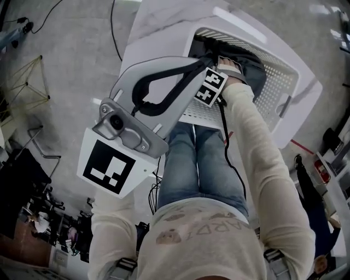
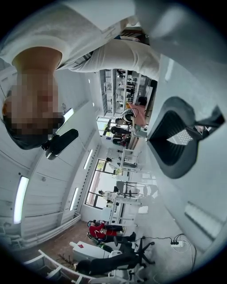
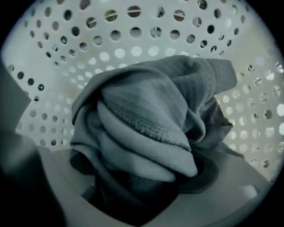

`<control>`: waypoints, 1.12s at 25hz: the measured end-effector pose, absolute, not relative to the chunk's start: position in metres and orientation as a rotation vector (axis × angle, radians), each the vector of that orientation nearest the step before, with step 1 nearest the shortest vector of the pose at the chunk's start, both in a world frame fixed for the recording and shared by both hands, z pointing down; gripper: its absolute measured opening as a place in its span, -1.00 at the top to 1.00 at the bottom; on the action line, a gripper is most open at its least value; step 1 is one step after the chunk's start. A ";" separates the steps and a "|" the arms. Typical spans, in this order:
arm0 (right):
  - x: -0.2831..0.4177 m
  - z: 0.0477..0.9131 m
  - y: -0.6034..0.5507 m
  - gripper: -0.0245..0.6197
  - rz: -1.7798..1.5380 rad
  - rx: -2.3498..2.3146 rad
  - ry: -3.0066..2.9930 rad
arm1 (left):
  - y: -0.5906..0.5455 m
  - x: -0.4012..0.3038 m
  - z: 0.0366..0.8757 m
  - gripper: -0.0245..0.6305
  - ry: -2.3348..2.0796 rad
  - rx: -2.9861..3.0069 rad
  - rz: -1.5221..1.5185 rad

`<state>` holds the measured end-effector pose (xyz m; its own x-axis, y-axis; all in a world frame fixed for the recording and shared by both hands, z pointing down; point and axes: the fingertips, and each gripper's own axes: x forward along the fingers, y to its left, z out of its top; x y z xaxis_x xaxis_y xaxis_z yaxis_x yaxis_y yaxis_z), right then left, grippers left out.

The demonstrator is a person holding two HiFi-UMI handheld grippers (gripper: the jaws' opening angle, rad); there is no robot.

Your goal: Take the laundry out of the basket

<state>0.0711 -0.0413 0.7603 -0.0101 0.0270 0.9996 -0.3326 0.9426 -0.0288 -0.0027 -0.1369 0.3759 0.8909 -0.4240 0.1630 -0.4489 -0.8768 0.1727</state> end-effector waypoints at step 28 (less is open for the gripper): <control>0.114 0.475 -0.044 0.37 0.509 1.025 -2.071 | -0.095 0.038 0.265 0.93 -0.719 2.935 0.087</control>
<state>0.1139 -0.0441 0.4751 -0.3927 -0.4996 0.7721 -0.8005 0.5990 -0.0195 0.0380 -0.0949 0.2653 0.8856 -0.4567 0.0840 -0.4636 -0.8803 0.1011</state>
